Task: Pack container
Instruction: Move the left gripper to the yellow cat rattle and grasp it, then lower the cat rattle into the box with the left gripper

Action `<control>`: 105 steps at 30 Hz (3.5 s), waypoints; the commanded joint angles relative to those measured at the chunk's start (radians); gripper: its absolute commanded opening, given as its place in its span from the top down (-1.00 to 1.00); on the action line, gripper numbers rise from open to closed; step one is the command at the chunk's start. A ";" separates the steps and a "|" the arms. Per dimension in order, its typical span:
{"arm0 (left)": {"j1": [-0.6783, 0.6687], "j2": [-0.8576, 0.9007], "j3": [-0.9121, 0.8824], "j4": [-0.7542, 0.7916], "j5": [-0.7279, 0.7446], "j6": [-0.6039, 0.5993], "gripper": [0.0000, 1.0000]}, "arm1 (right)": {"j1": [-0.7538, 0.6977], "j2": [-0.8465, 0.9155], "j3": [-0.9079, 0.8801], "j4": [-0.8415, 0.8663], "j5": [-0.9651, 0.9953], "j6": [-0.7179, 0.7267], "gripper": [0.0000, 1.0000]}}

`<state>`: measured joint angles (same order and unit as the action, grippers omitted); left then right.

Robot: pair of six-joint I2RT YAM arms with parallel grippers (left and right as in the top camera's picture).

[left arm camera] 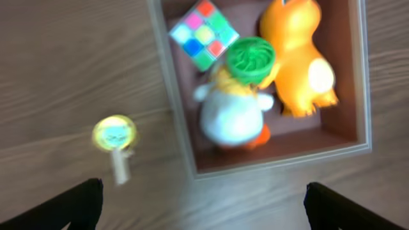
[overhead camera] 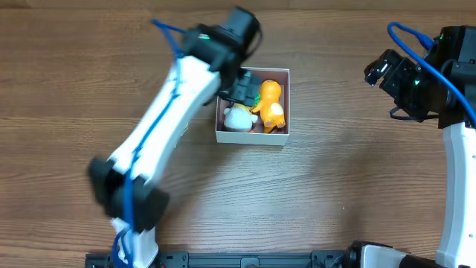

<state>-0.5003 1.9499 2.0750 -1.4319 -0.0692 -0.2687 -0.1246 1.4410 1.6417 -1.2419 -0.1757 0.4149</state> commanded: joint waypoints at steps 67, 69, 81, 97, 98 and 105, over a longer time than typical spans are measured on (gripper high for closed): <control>0.040 -0.026 -0.517 0.546 0.171 -0.181 0.46 | -0.006 0.003 0.008 0.005 0.002 0.005 -1.00; 0.042 -0.012 -0.517 0.570 0.171 -0.180 0.21 | -0.006 0.003 0.008 0.005 0.002 0.005 -1.00; 0.022 -0.051 -0.202 0.292 0.174 -0.113 0.87 | -0.006 0.003 0.008 0.005 0.002 0.005 -1.00; -0.012 0.142 -0.352 0.359 0.058 -0.113 0.92 | -0.006 0.003 0.008 0.005 0.002 0.005 -1.00; -0.012 0.142 -0.351 0.356 0.058 -0.113 0.92 | -0.006 0.003 0.008 0.005 0.002 0.005 -1.00; -0.013 0.135 -0.350 0.313 -0.040 -0.198 0.92 | -0.006 0.003 0.008 0.005 0.002 0.005 -1.00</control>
<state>-0.5171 2.0907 1.7264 -1.1240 -0.0563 -0.4248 -0.1246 1.4410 1.6417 -1.2427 -0.1761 0.4156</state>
